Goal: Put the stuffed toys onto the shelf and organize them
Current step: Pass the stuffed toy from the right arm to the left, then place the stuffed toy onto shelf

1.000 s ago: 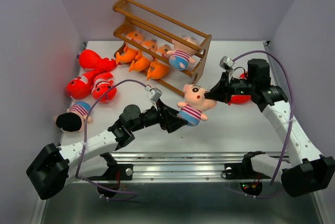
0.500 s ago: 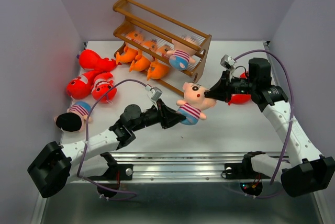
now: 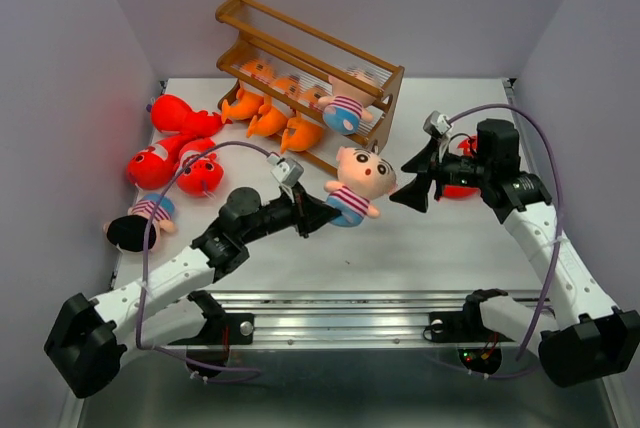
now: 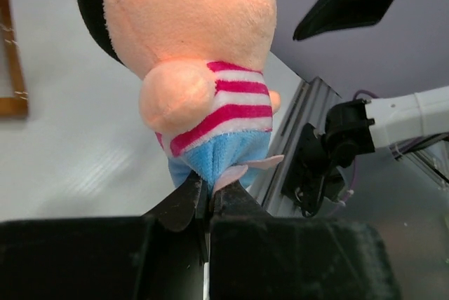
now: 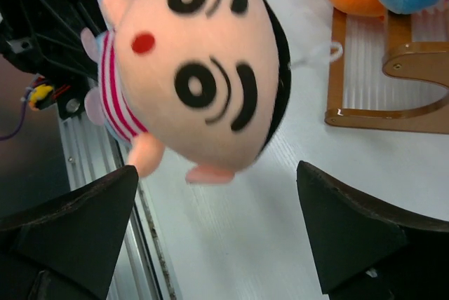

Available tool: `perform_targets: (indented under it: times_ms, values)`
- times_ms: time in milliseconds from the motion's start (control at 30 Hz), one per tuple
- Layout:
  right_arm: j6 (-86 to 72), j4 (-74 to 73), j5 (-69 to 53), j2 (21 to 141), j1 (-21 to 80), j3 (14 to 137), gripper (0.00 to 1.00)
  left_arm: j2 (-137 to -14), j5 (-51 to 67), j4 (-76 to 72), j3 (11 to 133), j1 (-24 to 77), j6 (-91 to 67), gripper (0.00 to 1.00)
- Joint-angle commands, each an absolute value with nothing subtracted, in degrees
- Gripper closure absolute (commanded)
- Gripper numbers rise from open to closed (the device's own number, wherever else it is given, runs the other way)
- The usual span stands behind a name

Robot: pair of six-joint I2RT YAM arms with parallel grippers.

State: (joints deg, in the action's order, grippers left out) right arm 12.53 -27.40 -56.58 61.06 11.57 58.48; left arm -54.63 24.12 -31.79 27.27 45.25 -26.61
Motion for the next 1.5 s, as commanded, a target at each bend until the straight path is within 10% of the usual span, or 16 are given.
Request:
perform_targets:
  times_ms: [0, 700, 1467]
  values:
    - [13.97, -24.17, -48.28, 57.48, 11.16, 57.14, 0.0, -48.01, 22.86, -22.27, 33.57, 41.32, -17.32, 1.0]
    - [22.68, -24.17, -48.52, 55.2, 7.12, 45.88, 0.0, -57.99, 31.9, -20.72, 43.42, 5.37, -18.28, 1.0]
    - [24.43, -24.96, -44.74, 54.05, 7.12, 44.82, 0.0, -95.7, 41.12, -24.79, 73.03, 4.39, -26.72, 1.0]
